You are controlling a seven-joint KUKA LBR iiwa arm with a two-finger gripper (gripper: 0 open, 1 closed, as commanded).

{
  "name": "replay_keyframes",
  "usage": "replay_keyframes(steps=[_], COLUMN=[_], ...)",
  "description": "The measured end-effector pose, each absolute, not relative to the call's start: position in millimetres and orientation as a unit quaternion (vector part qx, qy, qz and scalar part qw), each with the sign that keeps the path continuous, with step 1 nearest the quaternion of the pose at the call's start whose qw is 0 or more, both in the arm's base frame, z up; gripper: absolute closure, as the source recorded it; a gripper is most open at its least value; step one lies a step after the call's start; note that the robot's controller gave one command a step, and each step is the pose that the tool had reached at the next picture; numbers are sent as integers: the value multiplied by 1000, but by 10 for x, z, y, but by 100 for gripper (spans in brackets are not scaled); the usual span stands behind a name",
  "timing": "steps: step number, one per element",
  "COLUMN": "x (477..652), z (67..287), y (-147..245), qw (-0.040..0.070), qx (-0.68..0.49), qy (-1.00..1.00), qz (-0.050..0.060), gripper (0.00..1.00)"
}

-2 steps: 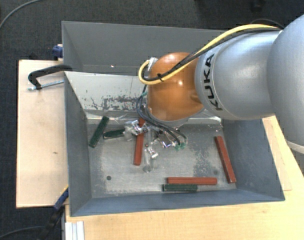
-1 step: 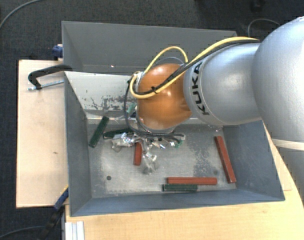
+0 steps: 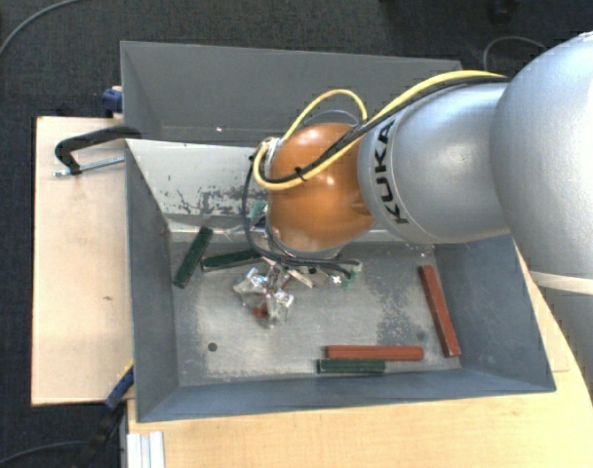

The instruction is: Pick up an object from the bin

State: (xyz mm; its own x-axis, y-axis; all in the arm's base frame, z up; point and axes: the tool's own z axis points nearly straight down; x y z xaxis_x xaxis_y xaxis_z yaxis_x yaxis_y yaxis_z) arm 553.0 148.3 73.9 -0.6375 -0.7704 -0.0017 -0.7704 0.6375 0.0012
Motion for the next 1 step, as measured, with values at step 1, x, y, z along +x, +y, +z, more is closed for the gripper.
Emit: replay_keyframes(steps=[1], x=[5610], z=[2161], y=[1419], qw=[8], qx=[-455], qy=[890], qz=[-1], gripper=[100])
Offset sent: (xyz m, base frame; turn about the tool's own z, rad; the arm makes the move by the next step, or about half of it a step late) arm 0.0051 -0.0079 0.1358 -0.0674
